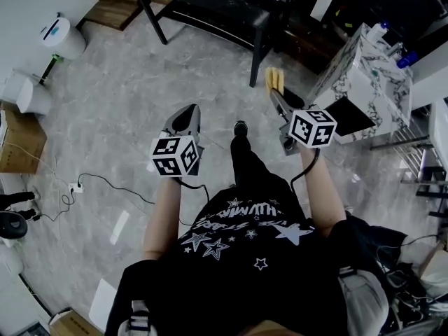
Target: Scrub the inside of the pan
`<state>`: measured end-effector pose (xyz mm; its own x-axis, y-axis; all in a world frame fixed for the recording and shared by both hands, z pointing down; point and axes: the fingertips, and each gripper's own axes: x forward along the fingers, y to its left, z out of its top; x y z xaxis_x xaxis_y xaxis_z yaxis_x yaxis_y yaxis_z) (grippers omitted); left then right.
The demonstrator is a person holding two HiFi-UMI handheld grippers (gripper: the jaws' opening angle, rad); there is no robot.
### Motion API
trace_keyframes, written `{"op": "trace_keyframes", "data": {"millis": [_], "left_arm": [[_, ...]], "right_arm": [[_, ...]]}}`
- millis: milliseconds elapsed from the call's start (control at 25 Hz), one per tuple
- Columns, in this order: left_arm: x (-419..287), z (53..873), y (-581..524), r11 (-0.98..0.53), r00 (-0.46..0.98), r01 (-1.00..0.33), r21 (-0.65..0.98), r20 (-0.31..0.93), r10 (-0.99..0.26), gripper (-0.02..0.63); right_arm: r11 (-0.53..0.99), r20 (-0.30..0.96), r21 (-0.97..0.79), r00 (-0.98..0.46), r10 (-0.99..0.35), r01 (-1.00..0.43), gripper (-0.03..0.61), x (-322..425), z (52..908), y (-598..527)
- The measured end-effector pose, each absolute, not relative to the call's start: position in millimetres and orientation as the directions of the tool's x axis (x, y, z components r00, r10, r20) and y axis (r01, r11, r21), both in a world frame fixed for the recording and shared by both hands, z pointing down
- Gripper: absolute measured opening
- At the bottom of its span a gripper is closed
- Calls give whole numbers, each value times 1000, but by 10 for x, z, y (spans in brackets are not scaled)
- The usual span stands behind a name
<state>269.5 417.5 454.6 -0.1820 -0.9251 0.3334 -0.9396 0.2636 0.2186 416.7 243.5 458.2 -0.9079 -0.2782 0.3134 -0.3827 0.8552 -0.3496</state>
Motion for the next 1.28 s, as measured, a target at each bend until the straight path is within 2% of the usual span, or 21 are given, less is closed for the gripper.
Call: {"op": "trace_keyframes", "data": {"millis": [360, 880, 1280], "left_arm": [[1907, 4606, 3548, 274, -192, -940, 201, 352, -916, 8], [810, 4549, 1980, 236, -155, -954, 183, 372, -915, 8], [230, 4566, 820, 205, -125, -966, 160, 406, -905, 8]], "right_arm": [[839, 326, -375, -903, -279, -395, 107, 3385, 4724, 1650], [819, 346, -405, -897, -275, -407, 107, 2218, 4758, 105], [799, 356, -433, -894, -273, -417, 109, 1658, 4817, -996]]}}
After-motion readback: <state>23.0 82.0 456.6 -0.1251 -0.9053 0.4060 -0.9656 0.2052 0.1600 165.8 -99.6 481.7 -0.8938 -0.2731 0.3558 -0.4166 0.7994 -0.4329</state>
